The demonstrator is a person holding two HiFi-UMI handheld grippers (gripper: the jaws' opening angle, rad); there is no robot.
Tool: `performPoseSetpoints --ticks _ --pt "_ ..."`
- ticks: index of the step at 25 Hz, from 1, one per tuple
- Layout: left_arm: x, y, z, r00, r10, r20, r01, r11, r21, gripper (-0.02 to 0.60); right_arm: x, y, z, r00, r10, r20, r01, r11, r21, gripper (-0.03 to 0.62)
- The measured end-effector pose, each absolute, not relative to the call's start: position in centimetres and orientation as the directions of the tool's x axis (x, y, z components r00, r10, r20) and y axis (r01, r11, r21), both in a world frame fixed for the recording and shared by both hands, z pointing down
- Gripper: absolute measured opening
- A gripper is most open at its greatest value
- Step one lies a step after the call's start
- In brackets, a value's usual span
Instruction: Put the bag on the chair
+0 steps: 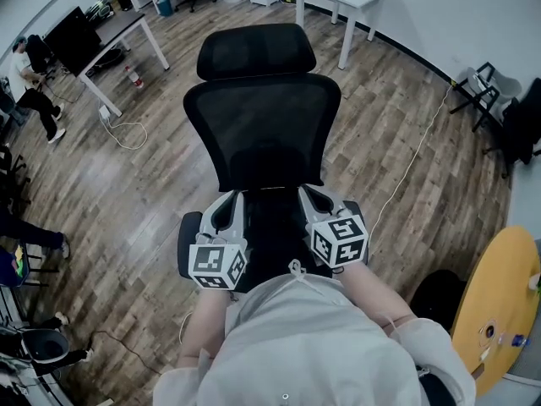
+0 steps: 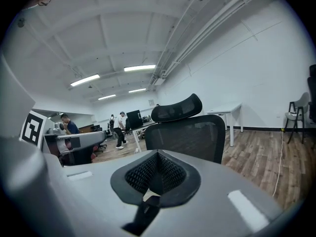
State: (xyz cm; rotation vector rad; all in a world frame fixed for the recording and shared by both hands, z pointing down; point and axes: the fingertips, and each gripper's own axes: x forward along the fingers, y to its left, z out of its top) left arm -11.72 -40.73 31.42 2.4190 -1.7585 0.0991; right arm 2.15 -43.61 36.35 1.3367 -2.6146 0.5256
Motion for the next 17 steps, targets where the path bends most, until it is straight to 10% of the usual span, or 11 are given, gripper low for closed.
performPoseSetpoints --ticks 17 --pt "-11.8 -40.4 32.4 0.293 -0.940 0.173 -0.955 -0.283 0.085 0.006 2.2 -43.8 37.7 -0.571 -0.750 0.334 -0.820 0.515 -0.248 -0.002"
